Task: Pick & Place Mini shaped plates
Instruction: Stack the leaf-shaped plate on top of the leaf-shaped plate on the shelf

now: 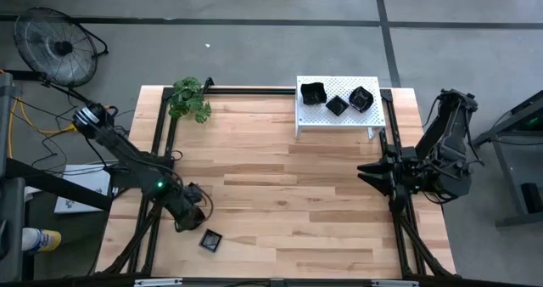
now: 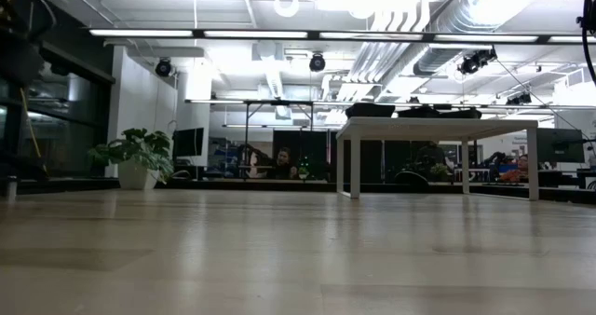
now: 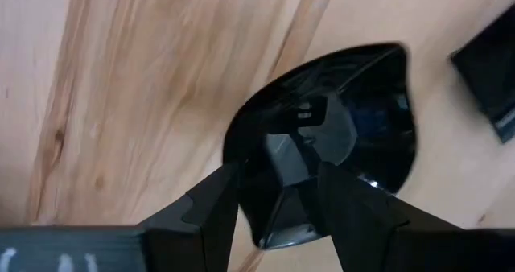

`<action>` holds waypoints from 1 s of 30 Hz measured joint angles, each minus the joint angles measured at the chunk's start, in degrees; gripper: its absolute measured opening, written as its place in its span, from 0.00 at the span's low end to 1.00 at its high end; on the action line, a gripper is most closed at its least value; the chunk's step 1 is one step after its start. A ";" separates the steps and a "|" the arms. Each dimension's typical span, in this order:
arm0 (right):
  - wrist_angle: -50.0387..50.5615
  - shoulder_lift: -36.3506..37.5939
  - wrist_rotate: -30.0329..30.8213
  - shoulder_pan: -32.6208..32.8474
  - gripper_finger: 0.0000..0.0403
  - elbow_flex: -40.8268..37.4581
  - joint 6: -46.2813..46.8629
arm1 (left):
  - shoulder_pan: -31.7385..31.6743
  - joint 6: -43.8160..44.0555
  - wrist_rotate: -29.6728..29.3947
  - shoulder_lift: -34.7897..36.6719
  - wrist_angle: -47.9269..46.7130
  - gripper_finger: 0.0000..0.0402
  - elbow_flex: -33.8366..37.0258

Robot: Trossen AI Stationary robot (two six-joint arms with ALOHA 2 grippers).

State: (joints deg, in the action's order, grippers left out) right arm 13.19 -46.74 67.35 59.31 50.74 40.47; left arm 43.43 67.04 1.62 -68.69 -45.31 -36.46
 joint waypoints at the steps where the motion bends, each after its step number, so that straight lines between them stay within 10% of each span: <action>1: 0.00 0.00 0.00 0.00 0.29 0.00 0.19 | 0.67 0.92 -0.19 0.21 -0.11 0.42 0.26; 30: 0.96 -0.04 0.24 -0.07 0.29 0.00 2.04 | 3.47 5.93 -4.84 4.09 1.66 0.42 6.66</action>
State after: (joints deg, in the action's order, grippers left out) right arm 14.15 -46.78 67.59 59.24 50.74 42.50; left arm 46.89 72.96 -3.22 -64.60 -43.65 -29.80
